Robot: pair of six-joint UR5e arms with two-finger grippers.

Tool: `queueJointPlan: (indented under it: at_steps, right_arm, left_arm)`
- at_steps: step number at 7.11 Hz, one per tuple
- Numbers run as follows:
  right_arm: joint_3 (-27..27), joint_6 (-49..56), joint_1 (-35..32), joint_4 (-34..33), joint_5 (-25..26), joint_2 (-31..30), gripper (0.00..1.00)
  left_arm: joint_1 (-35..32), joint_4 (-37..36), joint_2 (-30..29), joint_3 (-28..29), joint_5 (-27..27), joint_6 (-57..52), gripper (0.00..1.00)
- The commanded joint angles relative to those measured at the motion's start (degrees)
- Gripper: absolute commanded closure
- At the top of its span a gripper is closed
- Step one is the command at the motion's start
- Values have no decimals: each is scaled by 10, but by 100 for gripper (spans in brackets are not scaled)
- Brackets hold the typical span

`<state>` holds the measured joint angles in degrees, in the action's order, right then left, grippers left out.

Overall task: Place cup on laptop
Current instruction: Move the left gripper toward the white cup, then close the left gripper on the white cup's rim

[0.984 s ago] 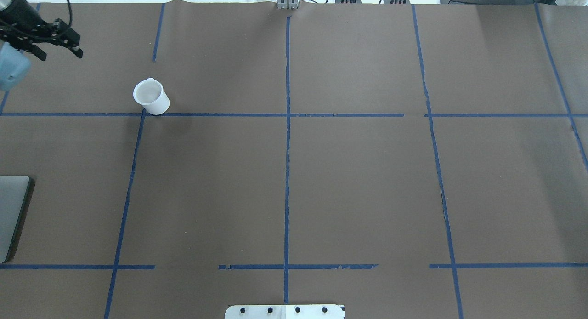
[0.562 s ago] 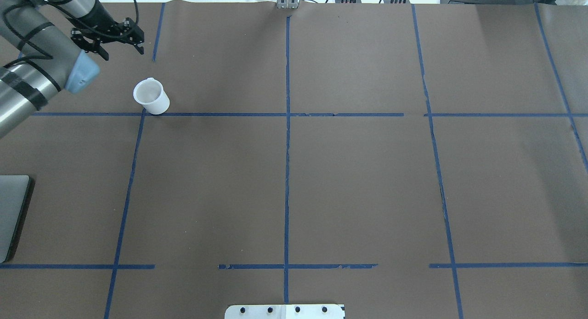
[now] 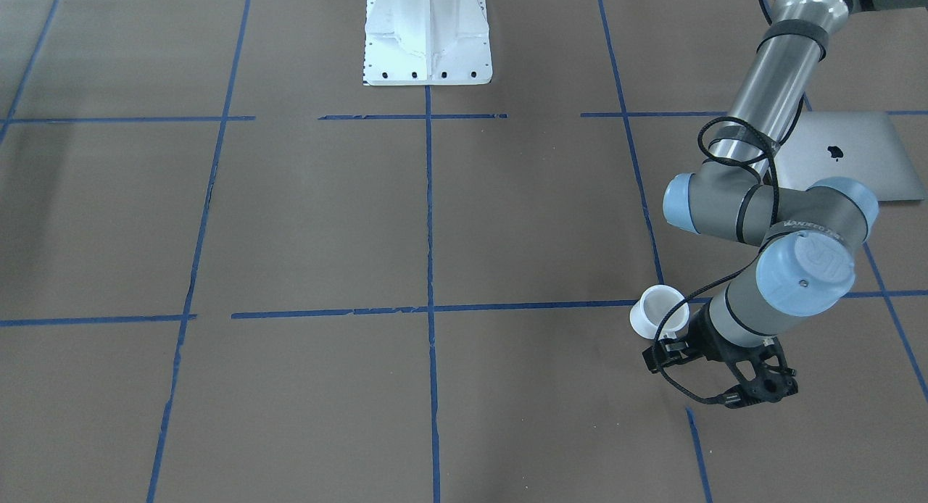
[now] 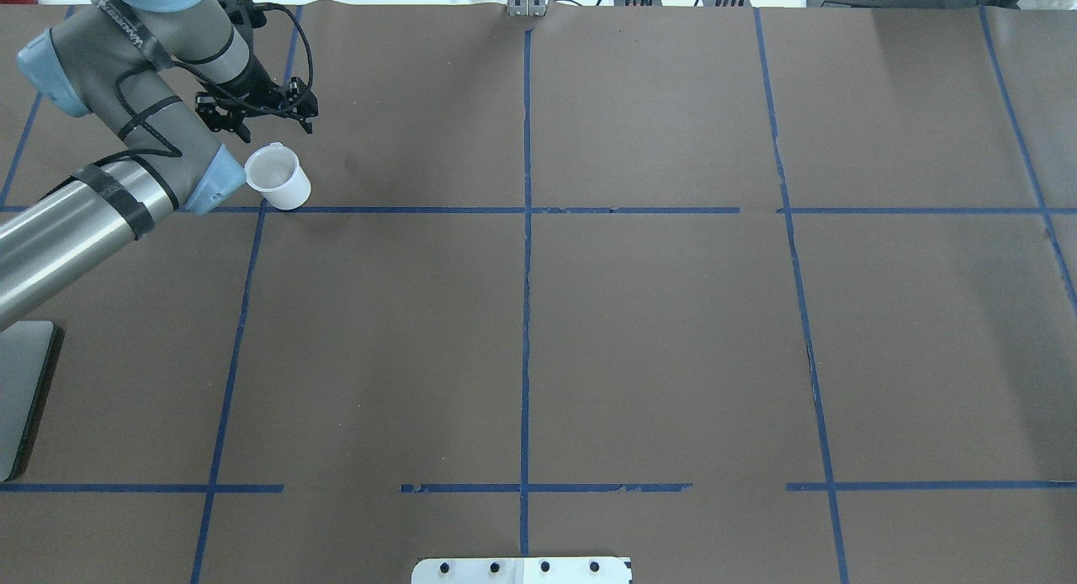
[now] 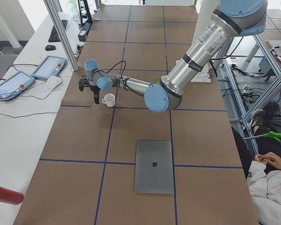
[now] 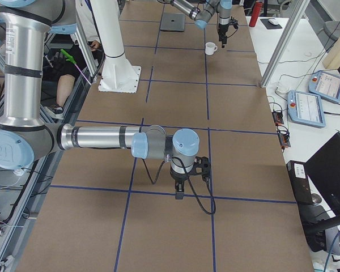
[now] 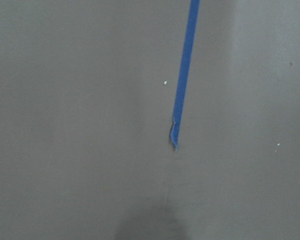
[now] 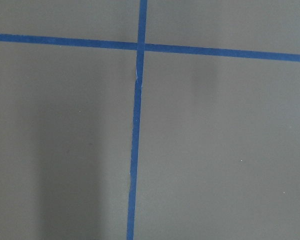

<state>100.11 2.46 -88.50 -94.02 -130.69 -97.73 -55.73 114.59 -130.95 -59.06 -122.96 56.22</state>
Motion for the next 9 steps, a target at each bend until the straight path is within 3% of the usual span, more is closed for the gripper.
queueJointPlan:
  at_steps: [1,2,3,4,9]
  right_arm:
    - [0,0,0,0,1,0,0]
    - [0,0,0,0,0,0,0]
    - [0,0,0,0,1,0,0]
    - [0,0,0,0,0,0,0]
    - [0,0,0,0,0,0,0]
  left_arm:
    - [15,1,3,2,0,2,0]
    - [15,1,3,2,-1,2,15]
    - [15,-5,3,2,-7,1,73]
    - [12,-13,3,1,-55,0,100]
    - [-43,-17,8,-4,-72,-11,100]
